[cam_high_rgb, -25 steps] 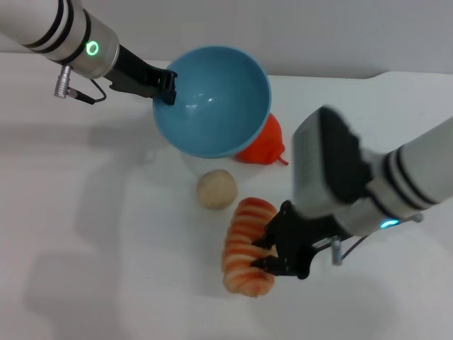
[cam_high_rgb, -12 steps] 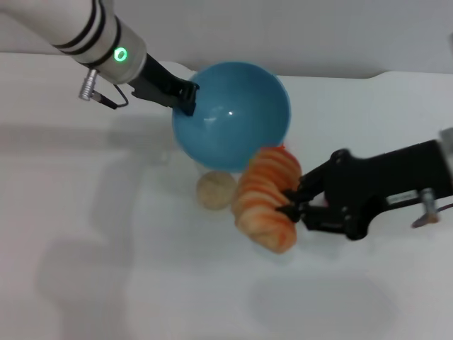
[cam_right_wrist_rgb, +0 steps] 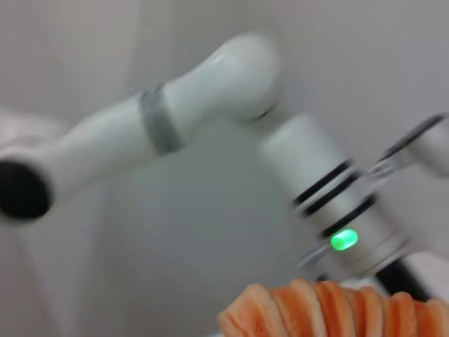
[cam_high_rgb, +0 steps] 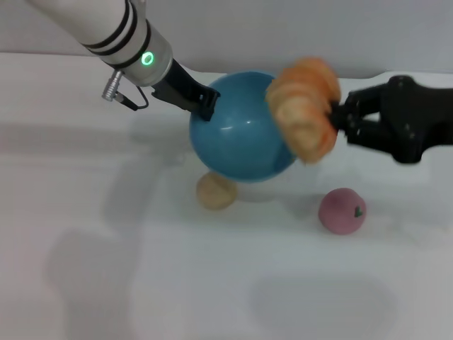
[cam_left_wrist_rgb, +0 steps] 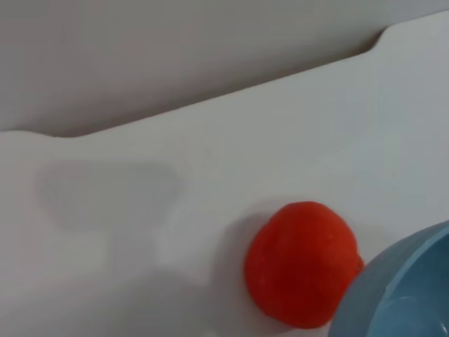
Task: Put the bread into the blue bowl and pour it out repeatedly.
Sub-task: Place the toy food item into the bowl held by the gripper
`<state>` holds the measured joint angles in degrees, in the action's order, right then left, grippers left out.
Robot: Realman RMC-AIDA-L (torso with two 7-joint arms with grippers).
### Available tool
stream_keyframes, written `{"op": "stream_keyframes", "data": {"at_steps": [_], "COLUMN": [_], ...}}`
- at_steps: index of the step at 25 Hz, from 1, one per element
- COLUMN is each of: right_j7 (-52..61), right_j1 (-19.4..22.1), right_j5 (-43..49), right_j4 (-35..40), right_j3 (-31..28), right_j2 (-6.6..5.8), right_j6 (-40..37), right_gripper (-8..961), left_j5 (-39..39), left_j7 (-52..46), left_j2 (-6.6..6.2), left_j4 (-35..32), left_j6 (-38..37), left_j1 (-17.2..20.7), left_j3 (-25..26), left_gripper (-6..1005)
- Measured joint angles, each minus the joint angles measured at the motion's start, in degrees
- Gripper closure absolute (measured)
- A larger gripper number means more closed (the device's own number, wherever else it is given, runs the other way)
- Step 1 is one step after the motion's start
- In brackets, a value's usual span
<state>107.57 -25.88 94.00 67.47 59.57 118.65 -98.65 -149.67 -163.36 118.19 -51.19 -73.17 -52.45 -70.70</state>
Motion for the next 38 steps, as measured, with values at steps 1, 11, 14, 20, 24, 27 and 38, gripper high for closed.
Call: {"op": "stream_keyframes", "data": {"at_steps": [1,11,14,20,24,27,38], "right_j7": [0.0,0.3,0.0,1.7,3.0,3.5,8.0], "right_j1": [0.1,-1.7,-2.9,-5.1,-6.1,-6.4,-5.9], "right_j5": [-0.5,-3.7,-6.0,-6.6,-6.3,-6.2,-6.0], "right_j4": [-1.5,-16.8,-22.2,-28.4,-31.7,-33.4,-34.8], "right_j3": [-0.3,-1.1,-1.3,-1.3,-1.3,-1.0,-0.3], "right_j2": [-0.01,0.03,-0.09,-0.19,-0.20,-0.20,-0.06], "right_j6": [1.0,10.7,12.0,15.0,16.4,17.7,18.6], "right_gripper": [829,840,842,847,849,848,853], "left_j5": [0.8,5.1,5.3,6.0,6.5,6.7,7.4], "left_j7": [0.0,0.0,0.0,0.0,0.2,0.3,0.5], "left_j2": [0.06,0.12,0.14,0.14,0.12,0.10,-0.12], "left_j4": [0.1,0.3,0.2,0.2,0.2,0.0,-0.2], "left_j6": [0.0,0.7,0.8,1.1,1.4,1.4,1.4], "left_j1": [0.0,-0.8,-0.8,-1.0,-1.2,-1.4,-1.6], "left_j3": [-0.5,-4.2,-4.3,-4.3,-4.5,-4.6,-5.2], "left_gripper": [985,986,986,987,987,986,985]}}
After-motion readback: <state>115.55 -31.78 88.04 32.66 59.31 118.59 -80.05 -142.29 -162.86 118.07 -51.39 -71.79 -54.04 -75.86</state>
